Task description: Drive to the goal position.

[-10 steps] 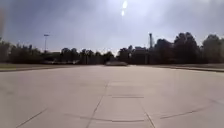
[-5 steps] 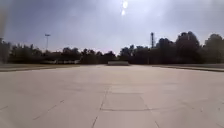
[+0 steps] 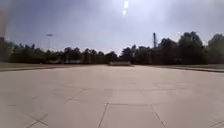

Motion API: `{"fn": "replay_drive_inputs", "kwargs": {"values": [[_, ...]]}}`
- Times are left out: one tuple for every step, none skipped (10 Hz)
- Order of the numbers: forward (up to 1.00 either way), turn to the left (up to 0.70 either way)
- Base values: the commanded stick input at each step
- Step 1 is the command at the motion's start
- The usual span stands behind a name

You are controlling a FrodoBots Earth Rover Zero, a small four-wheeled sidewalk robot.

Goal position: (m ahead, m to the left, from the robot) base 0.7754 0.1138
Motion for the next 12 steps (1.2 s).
{"fn": "replay_drive_inputs", "kwargs": {"values": [[1.0,-0.01],[1.0,-0.03],[1.0,-0.1],[1.0,-0.2],[1.0,-0.3],[1.0,-0.36],[1.0,-0.22],[1.0,-0.01],[1.0,-0.01],[1.0,-0.01],[1.0,-0.01],[1.0,-0.01]]}}
